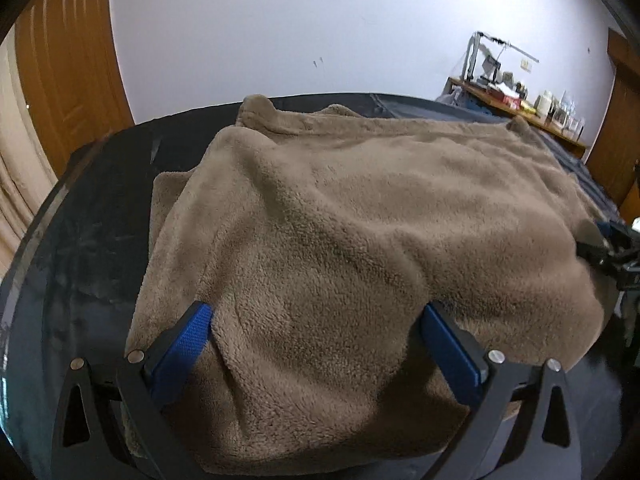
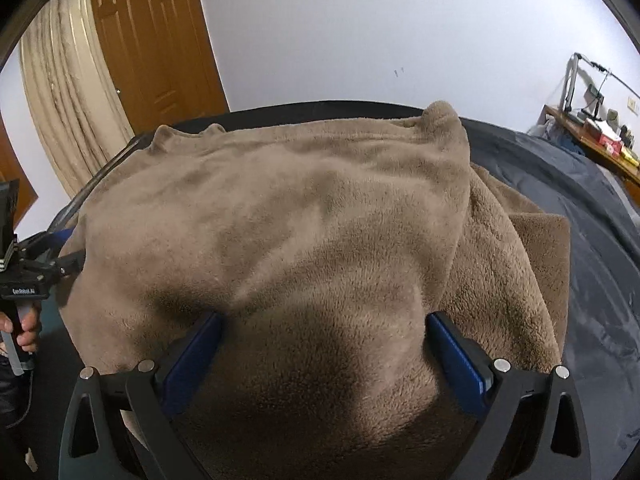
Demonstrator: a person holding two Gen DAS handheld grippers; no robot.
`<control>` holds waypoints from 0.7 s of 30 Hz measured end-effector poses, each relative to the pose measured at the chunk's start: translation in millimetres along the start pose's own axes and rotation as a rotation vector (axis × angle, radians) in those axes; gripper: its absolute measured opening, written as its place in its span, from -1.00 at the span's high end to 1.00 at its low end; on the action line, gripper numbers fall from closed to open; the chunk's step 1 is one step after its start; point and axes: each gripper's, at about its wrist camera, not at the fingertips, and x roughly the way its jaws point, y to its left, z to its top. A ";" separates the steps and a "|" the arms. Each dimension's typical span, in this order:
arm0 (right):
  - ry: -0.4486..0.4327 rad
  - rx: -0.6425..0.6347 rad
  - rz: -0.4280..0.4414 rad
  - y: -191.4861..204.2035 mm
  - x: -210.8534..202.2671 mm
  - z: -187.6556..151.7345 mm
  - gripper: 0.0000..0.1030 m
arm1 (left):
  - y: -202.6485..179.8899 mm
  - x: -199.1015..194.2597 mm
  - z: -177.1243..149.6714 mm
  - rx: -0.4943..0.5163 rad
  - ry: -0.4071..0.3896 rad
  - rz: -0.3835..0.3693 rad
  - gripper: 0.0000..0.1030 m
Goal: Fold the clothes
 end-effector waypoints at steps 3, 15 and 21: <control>0.001 -0.004 -0.005 0.7 1.0 0.1 -0.99 | -3.4 2.5 0.9 0.004 0.002 0.004 -1.00; 0.002 -0.007 -0.008 0.0 -0.9 -0.2 -0.99 | -5.6 -17.8 14.5 -0.047 0.002 0.018 -1.00; 0.001 -0.007 -0.007 -0.7 0.5 -0.3 -0.99 | -34.4 -27.8 49.4 -0.036 -0.031 0.014 -1.00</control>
